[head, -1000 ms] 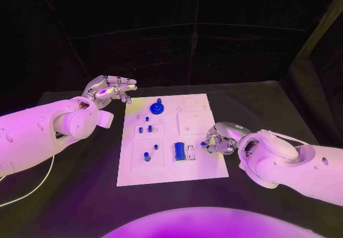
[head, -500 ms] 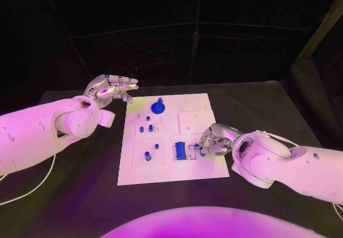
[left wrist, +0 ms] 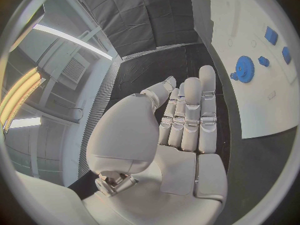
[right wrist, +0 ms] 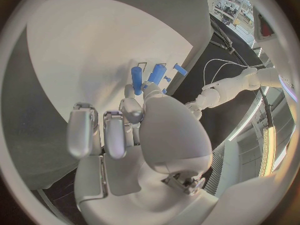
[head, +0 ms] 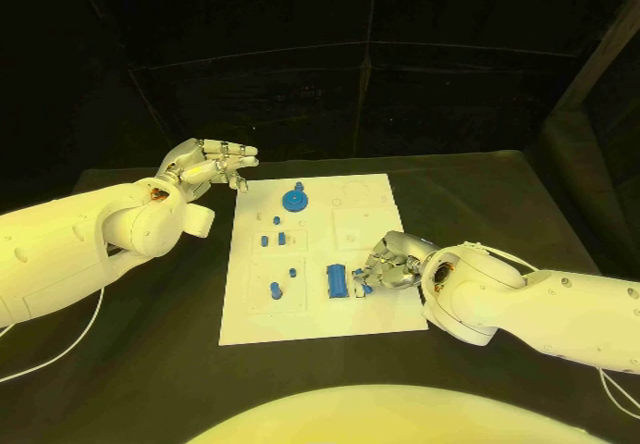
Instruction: Assemble the parts on the task board
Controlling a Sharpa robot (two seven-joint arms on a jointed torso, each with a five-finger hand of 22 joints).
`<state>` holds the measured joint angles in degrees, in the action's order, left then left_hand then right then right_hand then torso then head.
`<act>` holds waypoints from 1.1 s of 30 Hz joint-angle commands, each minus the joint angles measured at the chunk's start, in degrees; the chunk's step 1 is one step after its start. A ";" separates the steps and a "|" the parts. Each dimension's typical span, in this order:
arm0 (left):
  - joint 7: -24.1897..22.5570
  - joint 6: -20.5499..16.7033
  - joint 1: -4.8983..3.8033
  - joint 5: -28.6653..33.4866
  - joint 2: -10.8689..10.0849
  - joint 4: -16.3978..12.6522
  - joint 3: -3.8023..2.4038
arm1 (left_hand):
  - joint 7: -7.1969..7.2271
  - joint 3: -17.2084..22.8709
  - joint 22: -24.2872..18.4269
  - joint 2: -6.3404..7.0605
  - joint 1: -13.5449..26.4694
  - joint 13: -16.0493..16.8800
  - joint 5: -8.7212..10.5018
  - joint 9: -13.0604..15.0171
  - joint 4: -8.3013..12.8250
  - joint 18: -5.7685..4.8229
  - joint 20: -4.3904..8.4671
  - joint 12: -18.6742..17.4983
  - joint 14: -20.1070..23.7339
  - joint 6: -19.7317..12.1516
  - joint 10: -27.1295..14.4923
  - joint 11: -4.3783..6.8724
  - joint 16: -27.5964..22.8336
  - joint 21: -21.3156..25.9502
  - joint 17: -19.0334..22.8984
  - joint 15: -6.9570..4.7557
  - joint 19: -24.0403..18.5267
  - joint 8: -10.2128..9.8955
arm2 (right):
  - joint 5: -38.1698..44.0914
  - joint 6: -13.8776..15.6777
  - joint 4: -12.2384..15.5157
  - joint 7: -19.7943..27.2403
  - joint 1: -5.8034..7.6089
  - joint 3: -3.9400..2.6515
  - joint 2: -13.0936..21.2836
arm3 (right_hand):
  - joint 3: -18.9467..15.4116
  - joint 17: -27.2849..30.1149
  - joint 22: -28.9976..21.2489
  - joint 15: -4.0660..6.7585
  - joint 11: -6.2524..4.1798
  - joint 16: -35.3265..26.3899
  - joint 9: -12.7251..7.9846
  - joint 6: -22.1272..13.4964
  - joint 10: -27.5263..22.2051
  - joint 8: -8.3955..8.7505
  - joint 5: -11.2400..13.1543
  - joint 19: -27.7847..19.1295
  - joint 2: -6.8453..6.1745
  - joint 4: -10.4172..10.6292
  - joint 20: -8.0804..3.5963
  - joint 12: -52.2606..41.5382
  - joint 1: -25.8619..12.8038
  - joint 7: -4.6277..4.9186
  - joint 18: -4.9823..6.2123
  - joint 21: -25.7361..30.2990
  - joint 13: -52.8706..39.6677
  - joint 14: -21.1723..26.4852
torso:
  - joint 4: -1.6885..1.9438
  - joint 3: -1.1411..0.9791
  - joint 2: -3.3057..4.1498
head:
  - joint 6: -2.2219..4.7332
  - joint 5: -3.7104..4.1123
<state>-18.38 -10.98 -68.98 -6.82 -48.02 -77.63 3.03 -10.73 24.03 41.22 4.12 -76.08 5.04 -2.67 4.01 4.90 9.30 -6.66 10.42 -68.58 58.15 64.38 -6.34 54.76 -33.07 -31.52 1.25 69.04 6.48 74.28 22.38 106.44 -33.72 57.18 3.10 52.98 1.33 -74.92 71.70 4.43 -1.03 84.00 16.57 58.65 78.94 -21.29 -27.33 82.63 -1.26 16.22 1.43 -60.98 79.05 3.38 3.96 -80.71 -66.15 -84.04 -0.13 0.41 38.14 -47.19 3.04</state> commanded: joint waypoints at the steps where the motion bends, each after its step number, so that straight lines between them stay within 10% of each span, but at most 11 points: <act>1: 0.00 1.05 -0.09 0.20 -0.01 -0.16 -0.04 | 0.01 -0.20 -0.07 -0.50 -0.02 0.08 -0.19 -0.08 0.00 1.14 -0.19 0.40 0.26 -0.36 -0.56 0.01 0.07 0.22 0.11 0.03 -0.27 0.28 | -1.50 0.84 -0.35 -0.99 0.06 -0.02 -0.54 | 0.29 -5.00 -0.03 0.36 0.02 0.16 0.02 0.41 0.11 -0.05 0.01 0.37 0.18 0.17 0.04 0.39 -0.76 0.09 -0.32 -0.14 0.26 -4.00 | -0.04 -0.02 0.02 | 0.06 -0.11; 33: 0.63 1.60 -0.10 0.19 -0.08 -0.08 -0.04 | -0.01 -0.24 -0.09 -0.53 0.04 0.08 -0.19 -0.08 -0.05 1.14 -0.20 0.44 0.29 -0.37 -0.60 -0.01 0.07 0.25 0.14 0.05 -0.28 0.30 | -0.24 -1.94 -0.01 -2.37 0.06 -0.02 -1.21 | -0.27 -5.49 0.31 0.70 -0.47 0.40 1.20 2.28 1.22 -0.92 1.63 0.51 0.34 0.20 -0.19 -0.92 -4.14 -0.60 -0.37 -0.28 -1.10 -4.08 | 0.01 -0.06 -0.06 | -0.15 -0.42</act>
<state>-17.73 -10.07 -68.99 -6.82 -48.10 -77.65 3.03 -10.73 24.03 41.21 4.12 -76.08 5.04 -2.67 4.01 4.90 9.29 -6.66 10.64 -68.59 58.15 64.27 -6.41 54.76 -33.07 -31.46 1.25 69.04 6.48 73.46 20.84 106.24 -36.33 57.22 3.05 51.73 1.31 -74.90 71.95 4.83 -1.43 84.20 17.67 60.68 79.75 -21.91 -25.63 82.84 -0.77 16.22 1.22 -61.68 75.48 2.78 3.98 -80.71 -67.20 -84.05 -0.19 0.35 38.12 -47.30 2.64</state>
